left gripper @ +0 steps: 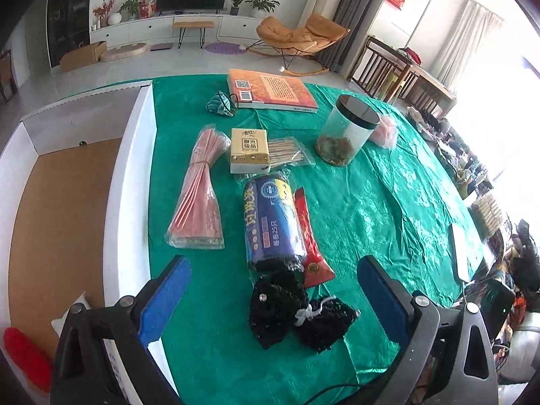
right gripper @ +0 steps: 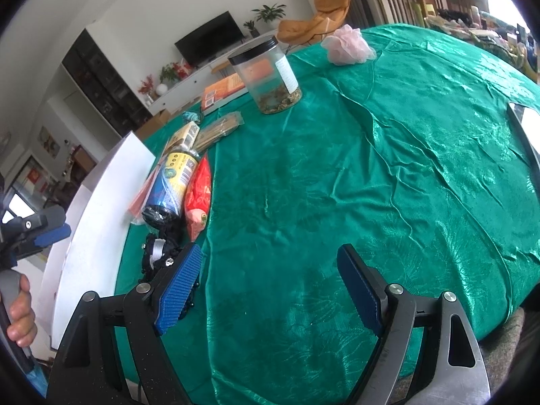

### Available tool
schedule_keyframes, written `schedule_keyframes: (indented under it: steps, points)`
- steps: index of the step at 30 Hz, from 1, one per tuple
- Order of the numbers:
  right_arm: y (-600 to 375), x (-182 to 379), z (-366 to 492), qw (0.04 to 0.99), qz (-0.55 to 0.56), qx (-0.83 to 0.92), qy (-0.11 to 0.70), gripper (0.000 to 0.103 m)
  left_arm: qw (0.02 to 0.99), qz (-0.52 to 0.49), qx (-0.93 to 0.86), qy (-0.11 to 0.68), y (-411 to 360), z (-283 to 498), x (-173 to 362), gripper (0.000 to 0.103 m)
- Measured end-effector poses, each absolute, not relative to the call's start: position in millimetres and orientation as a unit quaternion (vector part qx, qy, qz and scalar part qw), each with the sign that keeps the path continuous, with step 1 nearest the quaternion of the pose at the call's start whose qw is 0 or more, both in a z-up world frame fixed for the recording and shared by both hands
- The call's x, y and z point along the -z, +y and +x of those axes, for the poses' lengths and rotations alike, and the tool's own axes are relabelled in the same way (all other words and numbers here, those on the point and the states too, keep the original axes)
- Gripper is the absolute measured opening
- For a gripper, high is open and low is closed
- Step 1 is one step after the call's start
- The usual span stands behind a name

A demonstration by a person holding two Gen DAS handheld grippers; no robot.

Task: Organize soft objects
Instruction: 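Move both open tools back over the remaining table items, then grasp the tan tissue pack with the left tool while the right grasps the pink puff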

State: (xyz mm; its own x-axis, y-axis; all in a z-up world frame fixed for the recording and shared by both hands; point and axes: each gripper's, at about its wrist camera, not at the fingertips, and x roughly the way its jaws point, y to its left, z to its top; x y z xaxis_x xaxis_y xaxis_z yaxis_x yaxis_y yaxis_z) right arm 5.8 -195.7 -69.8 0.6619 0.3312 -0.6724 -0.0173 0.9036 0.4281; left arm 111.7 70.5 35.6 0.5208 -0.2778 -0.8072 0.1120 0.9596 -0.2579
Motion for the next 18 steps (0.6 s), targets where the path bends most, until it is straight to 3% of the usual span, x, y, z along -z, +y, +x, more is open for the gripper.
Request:
schedule_keyframes:
  steps: [8, 13, 18]
  points:
    - [-223, 74, 14, 0.860, 0.286, -0.134, 0.401, 0.085, 0.839, -0.036, 0.101, 0.533, 46, 251, 18, 0.097]
    - [-287, 50, 76, 0.874, 0.280, -0.101, 0.385, 0.085, 0.831, -0.013, 0.073, 0.552, 29, 292, 44, 0.097]
    - [-352, 20, 196, 0.893, 0.218, -0.039, 0.392, 0.086, 0.821, -0.003, 0.074, 0.566, 19, 302, 57, 0.080]
